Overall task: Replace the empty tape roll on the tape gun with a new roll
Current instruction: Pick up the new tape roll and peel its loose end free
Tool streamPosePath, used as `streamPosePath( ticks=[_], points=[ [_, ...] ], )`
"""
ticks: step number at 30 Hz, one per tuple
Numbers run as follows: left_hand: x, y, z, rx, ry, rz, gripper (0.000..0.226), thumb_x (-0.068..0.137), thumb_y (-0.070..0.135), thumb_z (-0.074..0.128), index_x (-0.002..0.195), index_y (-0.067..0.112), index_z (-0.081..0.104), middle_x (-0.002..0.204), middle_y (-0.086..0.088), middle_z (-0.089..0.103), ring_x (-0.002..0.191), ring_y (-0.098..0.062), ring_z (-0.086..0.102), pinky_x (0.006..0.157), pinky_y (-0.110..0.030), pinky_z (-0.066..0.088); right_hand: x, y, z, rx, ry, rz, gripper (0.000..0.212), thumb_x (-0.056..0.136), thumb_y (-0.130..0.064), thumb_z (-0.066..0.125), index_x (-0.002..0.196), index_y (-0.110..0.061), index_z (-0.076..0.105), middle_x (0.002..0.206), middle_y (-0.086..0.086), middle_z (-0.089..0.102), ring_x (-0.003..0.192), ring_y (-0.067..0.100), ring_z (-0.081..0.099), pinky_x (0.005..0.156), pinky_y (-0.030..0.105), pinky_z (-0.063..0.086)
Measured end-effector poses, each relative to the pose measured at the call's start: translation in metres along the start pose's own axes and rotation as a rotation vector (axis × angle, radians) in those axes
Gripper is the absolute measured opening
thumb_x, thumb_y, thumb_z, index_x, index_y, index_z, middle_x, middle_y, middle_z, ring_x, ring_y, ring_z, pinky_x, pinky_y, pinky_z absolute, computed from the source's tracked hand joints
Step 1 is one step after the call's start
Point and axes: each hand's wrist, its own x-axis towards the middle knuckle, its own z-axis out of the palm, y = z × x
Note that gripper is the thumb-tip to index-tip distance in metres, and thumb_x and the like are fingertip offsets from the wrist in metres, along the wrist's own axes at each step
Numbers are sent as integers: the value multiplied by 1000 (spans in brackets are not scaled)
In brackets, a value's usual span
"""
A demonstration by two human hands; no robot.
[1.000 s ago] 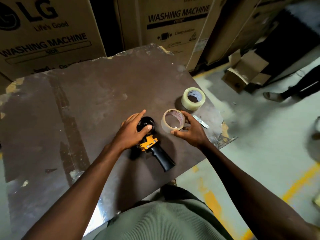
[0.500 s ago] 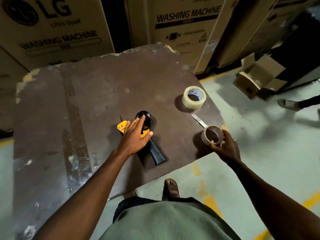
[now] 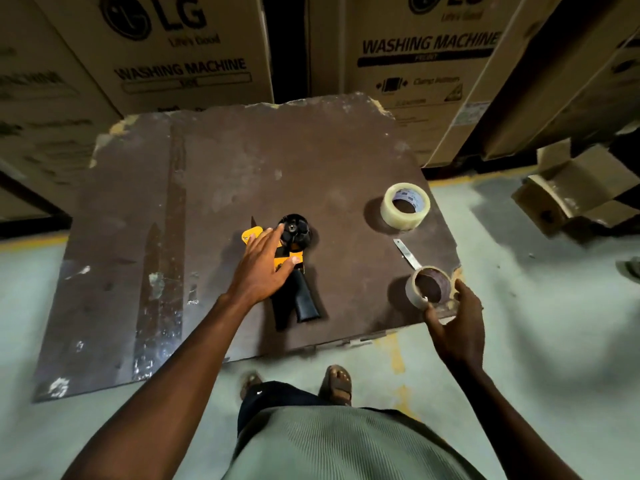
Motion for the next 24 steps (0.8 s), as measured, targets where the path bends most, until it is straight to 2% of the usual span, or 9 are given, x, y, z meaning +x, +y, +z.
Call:
streamPosePath(
  ticks=[3,6,8,12,14,19,24],
  points=[
    [-8,1,-3,-75,99,12,72,90,46,53,151,10,37,149,-9,48,140,-26,40,115,-45,35,-3,-19,7,62,6,-126,56,79,-10,77,130,-11,54,129,12,61,115,33,58,90,40,51],
    [-18,-2,-9,-104,167,12,68,92,41,54,150,10,38,151,-7,46,142,-23,39,119,-41,30,-4,-44,23,107,-4,-213,48,83,-18,73,126,-6,57,126,14,61,116,34,57,94,49,51],
    [-26,-6,-15,-115,201,18,65,93,40,54,150,11,39,153,-6,45,143,-21,38,122,-45,25,-7,-65,37,113,-22,-235,50,83,-16,75,128,-4,58,125,14,63,115,30,58,97,42,49],
    [-42,-18,-28,-153,265,0,60,94,31,59,149,14,40,148,-6,50,139,-21,42,117,-50,32,-14,-109,65,167,-112,-277,50,86,-17,74,131,-5,57,125,13,61,114,24,59,95,29,46],
    [-50,-26,-33,-154,267,-43,61,94,35,56,149,14,39,146,-8,52,137,-24,44,115,-50,34,-16,-126,82,192,-149,-309,49,87,-20,71,131,-3,58,123,14,61,112,23,59,94,26,45],
    [-63,-59,-39,-170,218,-141,67,92,53,46,151,22,35,149,-2,50,140,-25,42,112,-49,39,-26,-162,118,128,-211,-345,49,88,-28,71,132,-13,57,129,7,59,113,24,61,90,34,51],
    [-65,-77,-40,-192,167,-139,68,91,54,45,150,22,37,149,-1,50,140,-22,42,112,-47,39,-26,-188,148,92,-243,-387,45,83,-28,72,125,-18,59,121,7,61,107,26,62,83,36,54]
  ],
)
